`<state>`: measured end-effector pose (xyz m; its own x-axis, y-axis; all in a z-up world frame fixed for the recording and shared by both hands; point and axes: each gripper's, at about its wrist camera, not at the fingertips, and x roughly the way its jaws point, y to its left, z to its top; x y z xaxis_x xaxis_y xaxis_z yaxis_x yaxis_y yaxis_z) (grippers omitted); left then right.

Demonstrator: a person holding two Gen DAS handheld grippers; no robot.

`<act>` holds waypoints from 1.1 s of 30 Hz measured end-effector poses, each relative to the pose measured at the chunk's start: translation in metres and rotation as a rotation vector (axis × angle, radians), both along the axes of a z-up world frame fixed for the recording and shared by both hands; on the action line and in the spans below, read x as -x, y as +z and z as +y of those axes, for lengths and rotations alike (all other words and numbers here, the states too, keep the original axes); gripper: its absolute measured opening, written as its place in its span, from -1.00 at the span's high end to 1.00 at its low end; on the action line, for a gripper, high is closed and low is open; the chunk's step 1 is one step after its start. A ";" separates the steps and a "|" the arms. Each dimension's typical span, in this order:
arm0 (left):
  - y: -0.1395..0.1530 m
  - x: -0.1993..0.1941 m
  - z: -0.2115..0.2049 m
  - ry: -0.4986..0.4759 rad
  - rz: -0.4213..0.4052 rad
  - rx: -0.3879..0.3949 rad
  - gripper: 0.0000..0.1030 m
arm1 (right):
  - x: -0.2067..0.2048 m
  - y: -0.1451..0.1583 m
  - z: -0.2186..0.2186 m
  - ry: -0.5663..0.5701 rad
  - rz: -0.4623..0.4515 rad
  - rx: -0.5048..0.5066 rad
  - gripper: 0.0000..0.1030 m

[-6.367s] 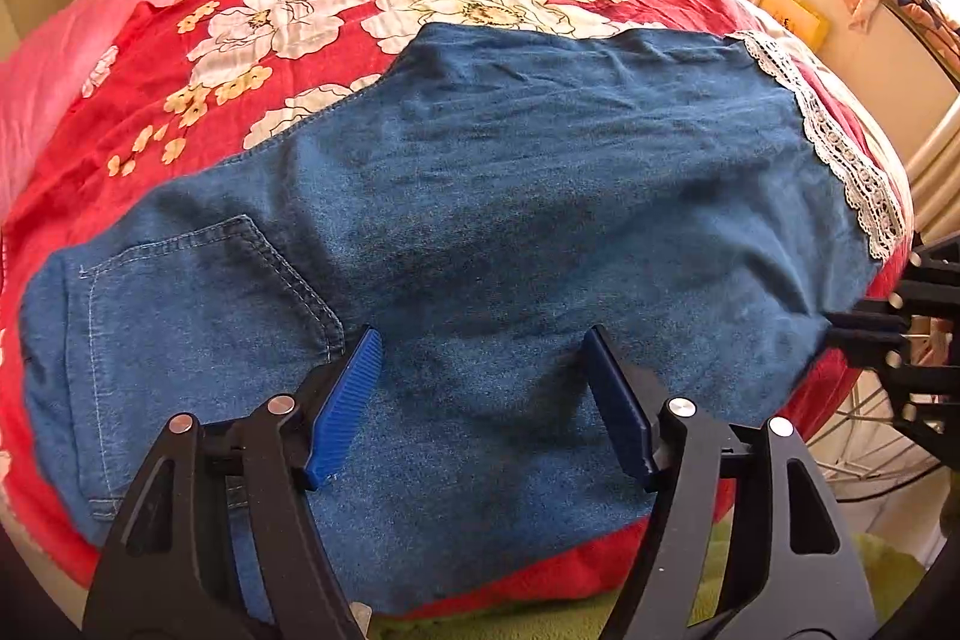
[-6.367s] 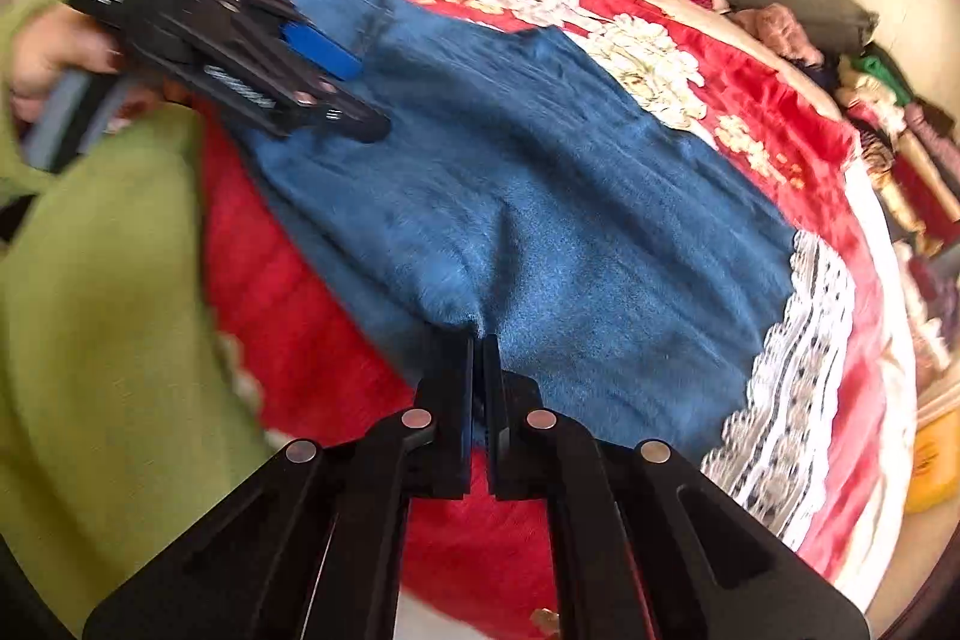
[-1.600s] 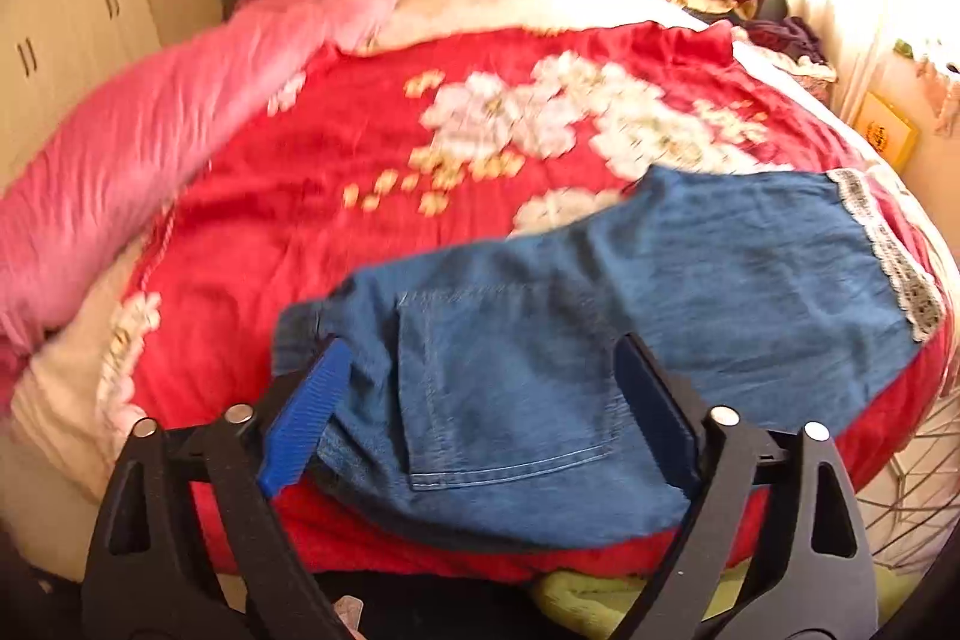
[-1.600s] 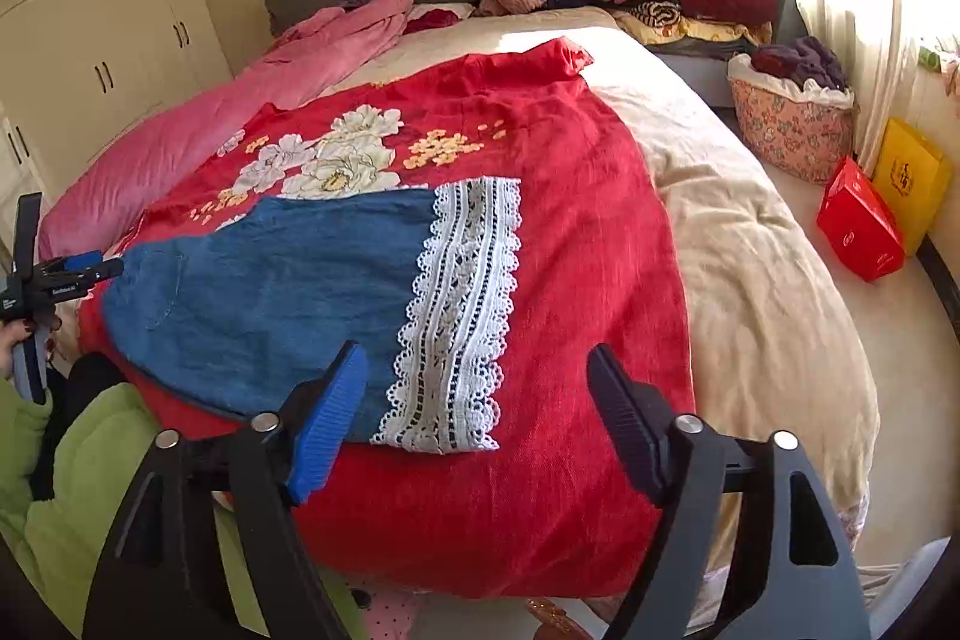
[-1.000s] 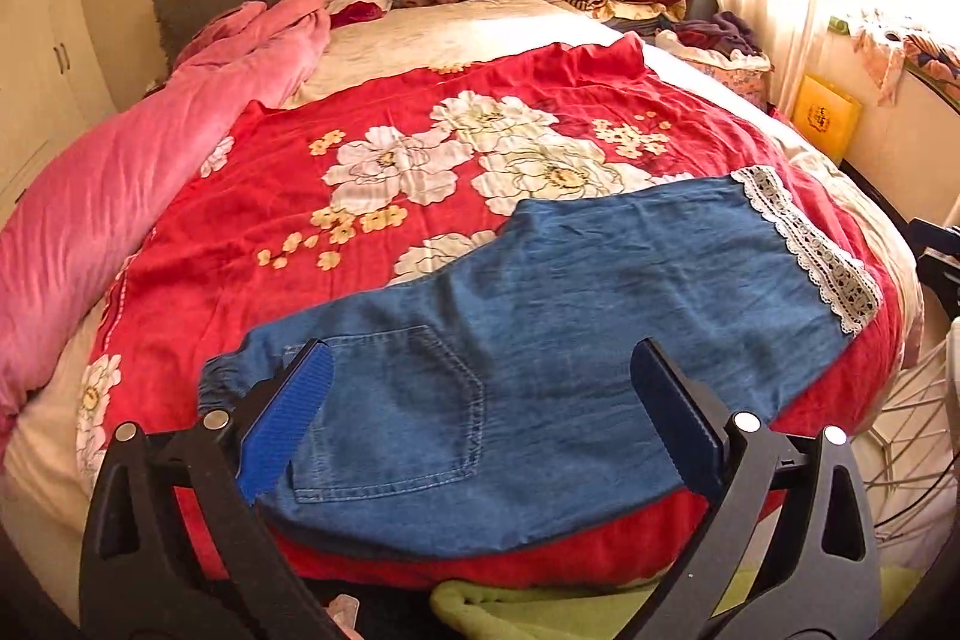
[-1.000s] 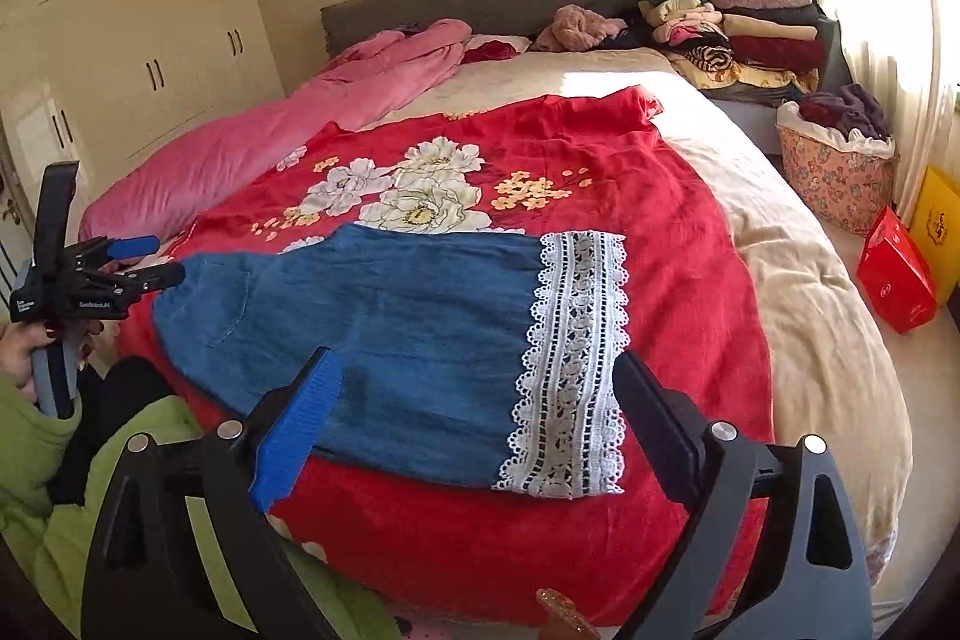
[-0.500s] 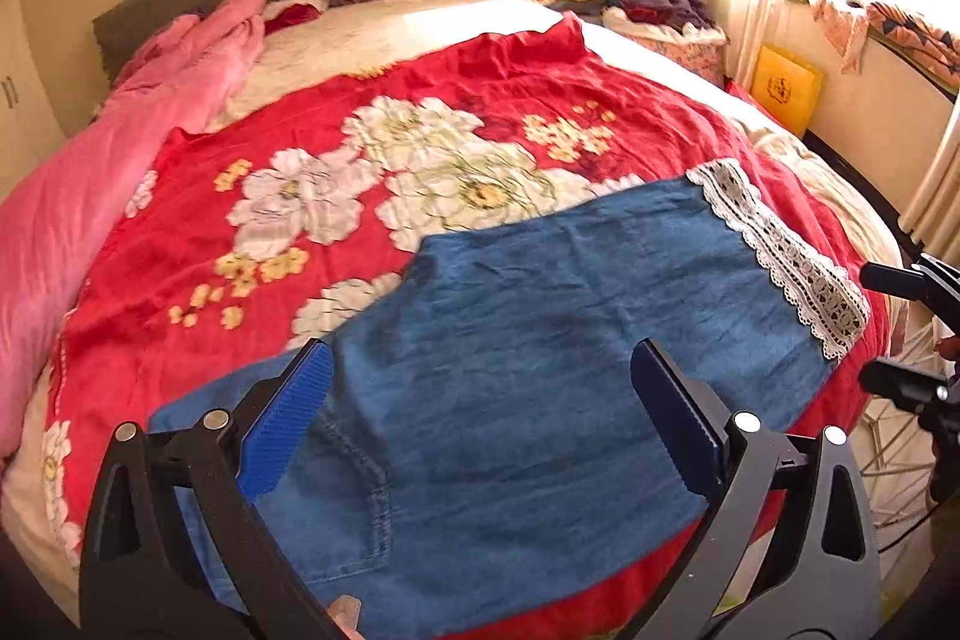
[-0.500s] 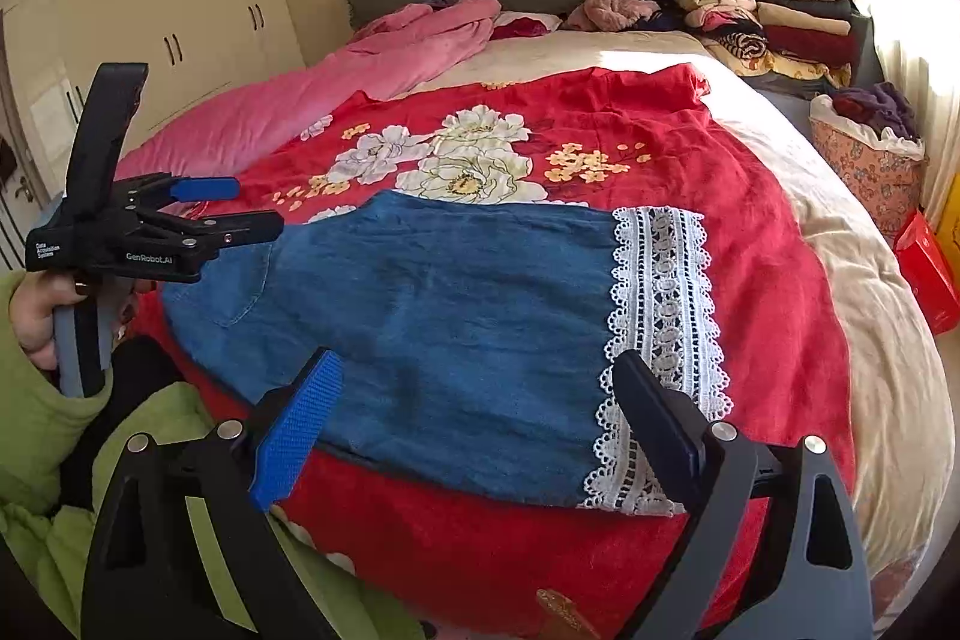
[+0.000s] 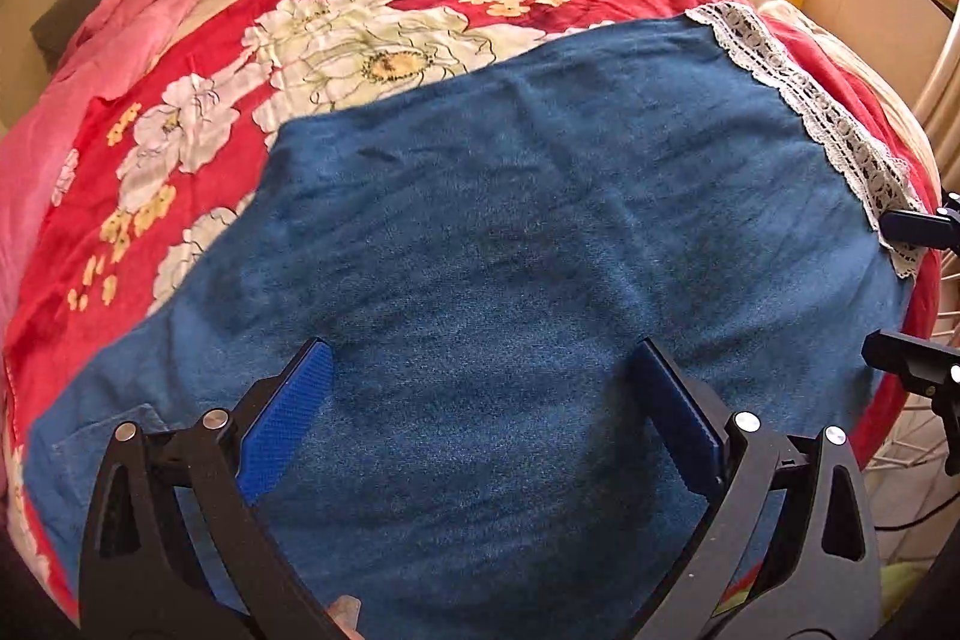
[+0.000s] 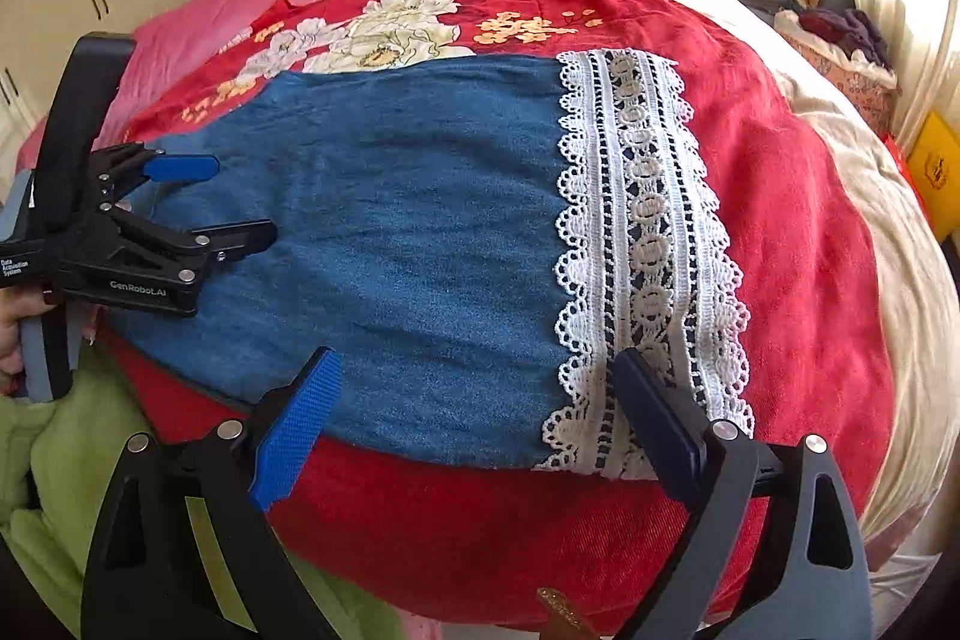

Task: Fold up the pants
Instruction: 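Open the right tool and withdraw both tools above the pants, then lower the left tool onto the lace cuff edge and close on it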

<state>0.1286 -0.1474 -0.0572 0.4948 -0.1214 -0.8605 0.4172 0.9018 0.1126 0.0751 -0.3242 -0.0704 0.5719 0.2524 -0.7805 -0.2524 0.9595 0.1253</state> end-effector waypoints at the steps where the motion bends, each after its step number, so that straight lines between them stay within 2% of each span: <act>1: 0.000 0.000 0.001 0.004 0.001 0.009 -0.81 | 0.000 0.000 0.001 0.002 0.001 -0.001 -0.84; 6: 0.009 0.007 0.003 0.000 -0.013 0.019 -0.81 | 0.008 0.019 -0.010 -0.029 -0.049 -0.083 -0.84; 15: 0.038 0.014 -0.004 -0.012 -0.063 0.055 -0.81 | 0.022 0.046 -0.034 -0.087 -0.126 -0.083 -0.85; 22: 0.061 0.023 -0.015 -0.029 -0.104 0.056 -0.81 | 0.034 0.063 -0.056 -0.129 -0.171 -0.114 -0.85; 33: 0.101 0.024 -0.050 -0.110 -0.180 0.029 -0.81 | 0.056 0.088 -0.081 -0.182 -0.260 -0.133 -0.85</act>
<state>0.1048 -0.1970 0.0440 0.6226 -0.2064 -0.7548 0.4887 0.8559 0.1691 0.0189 -0.4051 0.0172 0.7926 0.2178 -0.5695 -0.1187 0.9713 0.2063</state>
